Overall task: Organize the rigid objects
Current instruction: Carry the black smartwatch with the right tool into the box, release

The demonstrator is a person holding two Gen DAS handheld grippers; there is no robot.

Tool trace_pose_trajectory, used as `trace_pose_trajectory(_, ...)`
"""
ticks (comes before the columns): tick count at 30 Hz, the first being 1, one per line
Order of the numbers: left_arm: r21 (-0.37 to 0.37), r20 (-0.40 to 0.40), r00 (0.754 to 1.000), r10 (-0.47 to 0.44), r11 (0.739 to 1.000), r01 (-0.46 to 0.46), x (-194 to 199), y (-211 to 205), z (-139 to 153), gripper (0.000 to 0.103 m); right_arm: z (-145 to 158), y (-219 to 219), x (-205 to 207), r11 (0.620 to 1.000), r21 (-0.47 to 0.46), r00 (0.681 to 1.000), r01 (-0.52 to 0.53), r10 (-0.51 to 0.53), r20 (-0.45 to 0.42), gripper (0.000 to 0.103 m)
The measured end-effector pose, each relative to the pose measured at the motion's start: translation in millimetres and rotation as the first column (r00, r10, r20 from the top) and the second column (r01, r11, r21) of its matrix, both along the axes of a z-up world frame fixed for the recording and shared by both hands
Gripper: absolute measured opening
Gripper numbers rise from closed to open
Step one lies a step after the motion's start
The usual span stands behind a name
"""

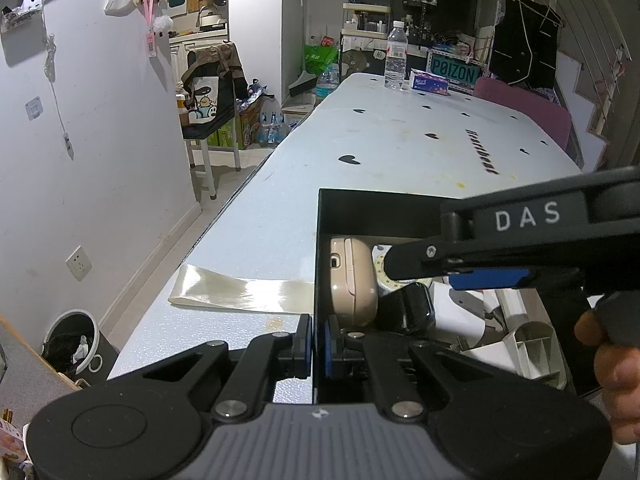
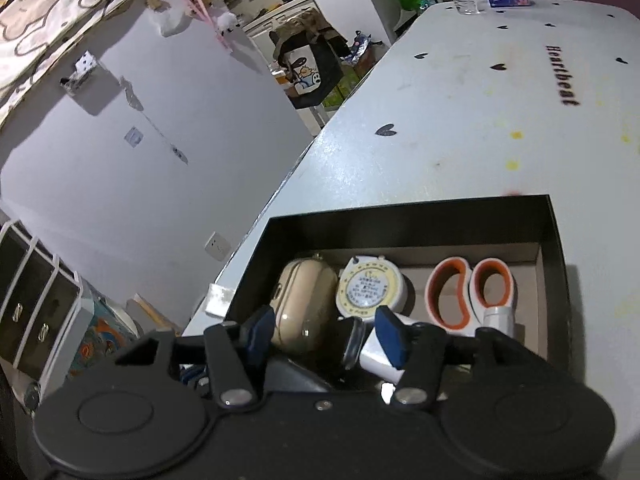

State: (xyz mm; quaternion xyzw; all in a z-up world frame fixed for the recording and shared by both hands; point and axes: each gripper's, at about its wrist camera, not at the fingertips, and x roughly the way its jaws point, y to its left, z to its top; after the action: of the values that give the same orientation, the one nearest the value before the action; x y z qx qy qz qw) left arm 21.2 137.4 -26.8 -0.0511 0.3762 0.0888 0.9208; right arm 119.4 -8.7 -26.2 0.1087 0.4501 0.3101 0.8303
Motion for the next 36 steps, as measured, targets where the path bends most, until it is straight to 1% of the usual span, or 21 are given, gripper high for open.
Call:
trace_pose_trajectory(2,0.000,0.000,1.000,0.000,1.000,0.000,0.2,-0.4,-0.3,0.006,1.0,0.0,-1.2,1.000,-0.012,1.000,-0.008,0.008,0.001,0.052)
trace_pose_trajectory(6,0.000,0.000,1.000,0.000,1.000,0.000,0.2,-0.5,-0.3,0.006,2.7,-1.5,-2.7,0.999,-0.031,1.000,-0.012,0.012,0.003,0.052)
trace_pose_trajectory(11,-0.001,0.000,1.000,0.000,1.000,0.000,0.2,-0.6,-0.4,0.006,7.6,-4.6,-10.0,0.996,-0.082,0.999,-0.019,0.021,0.027,0.052)
trace_pose_trajectory(13,-0.001,0.000,1.000,0.000,1.000,0.000,0.3,-0.7,-0.3,0.006,10.7,-7.8,-14.5,0.995,-0.102,0.999,-0.020,0.024,0.033,0.053)
trace_pose_trajectory(16,0.003,-0.001,1.000,0.000,1.000,0.000,0.2,-1.8,-1.1,0.006,17.1,-14.1,-22.4,0.991,-0.133,0.997,-0.018,0.027,0.068,0.056)
trace_pose_trajectory(26,0.013,-0.003,1.000,0.000,1.000,0.000,1.0,-4.3,-3.9,0.006,29.5,-45.7,-46.6,0.982,-0.182,0.988,0.057,-0.030,0.149,0.070)
trace_pose_trajectory(28,0.017,-0.005,1.000,0.001,1.000,-0.001,1.5,-5.8,-4.2,0.006,31.2,-49.2,-50.3,0.981,-0.184,0.987,0.064,-0.034,0.159,0.075)
trace_pose_trajectory(30,0.021,-0.007,1.000,0.004,1.000,-0.004,1.9,-6.7,-4.2,0.006,34.4,-52.0,-54.0,0.982,-0.178,0.984,0.065,-0.034,0.173,0.084)
trace_pose_trajectory(32,0.022,-0.008,1.000,0.006,1.000,-0.006,2.3,-7.8,-4.2,0.006,36.1,-54.5,-57.1,0.983,-0.170,0.984,0.063,-0.033,0.177,0.090)
trace_pose_trajectory(36,0.016,-0.008,1.000,0.010,1.000,-0.010,3.3,-8.4,-4.2,0.006,35.7,-60.3,-62.3,0.981,-0.179,0.983,0.074,-0.042,0.179,0.097)
